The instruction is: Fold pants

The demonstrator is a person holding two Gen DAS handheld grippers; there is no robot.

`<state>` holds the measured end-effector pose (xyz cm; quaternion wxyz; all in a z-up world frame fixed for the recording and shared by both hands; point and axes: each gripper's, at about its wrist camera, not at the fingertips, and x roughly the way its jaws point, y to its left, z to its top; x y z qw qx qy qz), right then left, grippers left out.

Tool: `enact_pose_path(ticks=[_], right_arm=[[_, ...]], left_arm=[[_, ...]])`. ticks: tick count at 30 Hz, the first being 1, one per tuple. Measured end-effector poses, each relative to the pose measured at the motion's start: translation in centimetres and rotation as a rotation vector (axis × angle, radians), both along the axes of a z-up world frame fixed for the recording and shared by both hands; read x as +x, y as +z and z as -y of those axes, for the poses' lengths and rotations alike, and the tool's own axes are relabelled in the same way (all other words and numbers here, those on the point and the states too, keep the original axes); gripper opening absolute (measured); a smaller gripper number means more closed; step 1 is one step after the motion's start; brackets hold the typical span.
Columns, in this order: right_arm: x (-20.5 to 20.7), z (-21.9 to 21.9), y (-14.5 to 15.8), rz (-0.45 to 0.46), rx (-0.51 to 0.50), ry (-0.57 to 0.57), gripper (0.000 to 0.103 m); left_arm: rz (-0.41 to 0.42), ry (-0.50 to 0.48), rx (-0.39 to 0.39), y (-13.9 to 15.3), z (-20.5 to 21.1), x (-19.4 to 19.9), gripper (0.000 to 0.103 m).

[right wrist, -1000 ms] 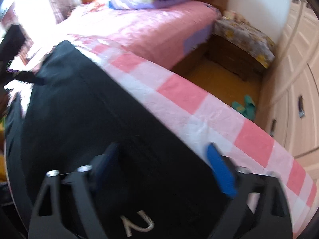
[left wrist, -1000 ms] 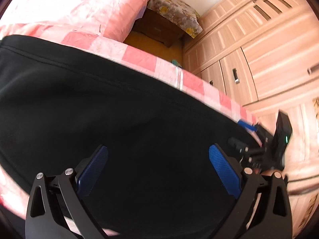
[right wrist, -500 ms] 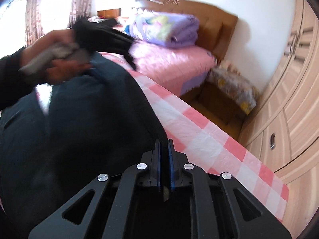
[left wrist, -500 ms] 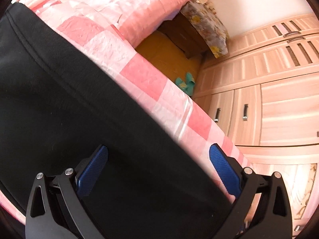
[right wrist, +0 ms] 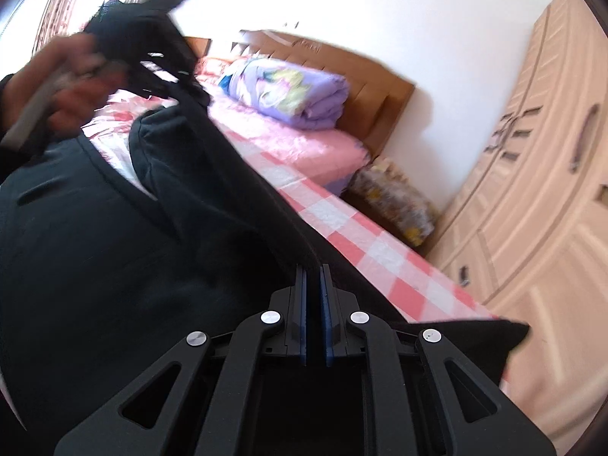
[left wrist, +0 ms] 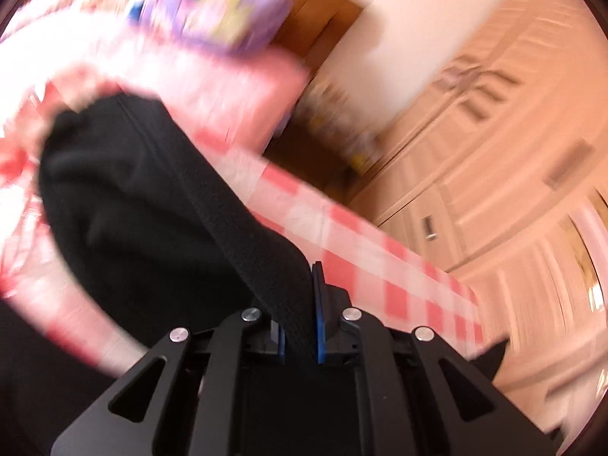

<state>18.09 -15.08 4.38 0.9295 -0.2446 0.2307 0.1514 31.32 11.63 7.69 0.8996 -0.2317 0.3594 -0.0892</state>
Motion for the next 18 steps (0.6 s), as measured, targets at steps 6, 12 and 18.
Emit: enact_pose_path(ticks=[6, 12, 18], right_arm=[[-7.7, 0.3, -3.0, -0.035, 0.009, -0.062, 0.013], [-10.5, 0.3, -6.8, -0.187, 0.045, -0.156, 0.016], [-11.0, 9.1, -4.8, -0.266, 0.52, -0.32, 0.075]], left_arm=[[0.188, -0.077, 0.169, -3.8, 1.4, -15.4, 0.012], [-0.006, -0.109, 0.078, -10.1, -0.3, -16.0, 0.028], [0.0, -0.164, 0.003, -10.5, -1.4, -16.4, 0.06]])
